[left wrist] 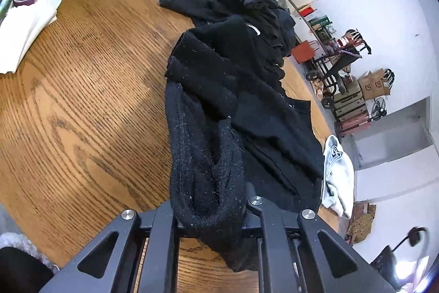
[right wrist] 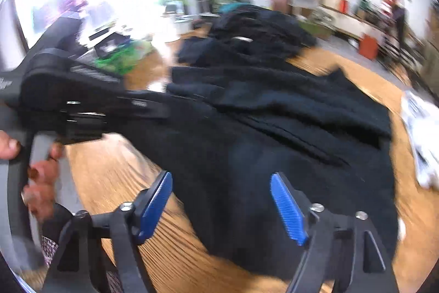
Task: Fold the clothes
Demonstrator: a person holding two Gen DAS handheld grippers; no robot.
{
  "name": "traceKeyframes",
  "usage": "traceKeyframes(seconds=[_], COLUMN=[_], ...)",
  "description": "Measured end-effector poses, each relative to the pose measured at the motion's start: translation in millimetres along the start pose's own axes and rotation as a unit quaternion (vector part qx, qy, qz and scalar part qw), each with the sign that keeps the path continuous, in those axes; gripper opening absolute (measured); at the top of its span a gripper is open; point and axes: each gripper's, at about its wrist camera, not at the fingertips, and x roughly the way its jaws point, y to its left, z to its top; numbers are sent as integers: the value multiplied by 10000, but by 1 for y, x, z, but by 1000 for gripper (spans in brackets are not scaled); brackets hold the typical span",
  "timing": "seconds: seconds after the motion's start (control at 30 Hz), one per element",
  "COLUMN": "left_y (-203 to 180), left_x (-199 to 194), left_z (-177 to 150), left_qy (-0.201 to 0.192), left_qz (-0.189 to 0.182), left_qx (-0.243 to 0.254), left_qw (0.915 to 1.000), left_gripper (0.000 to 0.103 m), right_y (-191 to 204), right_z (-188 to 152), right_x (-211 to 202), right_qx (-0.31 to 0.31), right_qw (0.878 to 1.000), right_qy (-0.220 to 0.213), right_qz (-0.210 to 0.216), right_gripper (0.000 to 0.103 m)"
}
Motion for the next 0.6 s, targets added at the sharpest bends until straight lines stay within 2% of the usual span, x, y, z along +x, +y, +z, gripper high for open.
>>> traceKeyframes(seconds=[0.07, 0.13, 0.17, 0.23, 0.3, 0.37, 0.43, 0.6], left_y=[4, 7, 10, 15, 16, 15, 15, 9], left_x=[-1, 0, 0, -1, -5, -10, -14, -22], left_z=[-4, -8, -10, -14, -18, -21, -23, -25], left_qy=[-34, -40, -38, -25, 27, 35, 61, 144], left_qz=[13, -20, -44, -112, -263, -501, -717, -1171], left_qx=[72, 91, 76, 52, 67, 49, -26, -256], left_qw=[10000, 9999, 10000, 9999, 9996, 9987, 9974, 9927], left_gripper=[13, 12, 12, 11, 11, 10, 9, 9], right_y=[-36, -76, -95, -133, -156, -172, -181, -182], right_z=[-18, -42, -54, -82, -99, -110, -116, -114], right_x=[-14, -24, -29, -36, -43, -51, -52, -41], right_qx=[504, 1402, 1868, 2898, 3464, 3868, 4160, 4286], right_qw=[9983, 9892, 9804, 9524, 9349, 9202, 9070, 9008], right_qy=[152, 422, 561, 660, 624, 526, 470, 515], right_qz=[-237, 80, 270, 674, 461, 296, 456, 461], right_gripper=[79, 79, 79, 79, 77, 77, 77, 76])
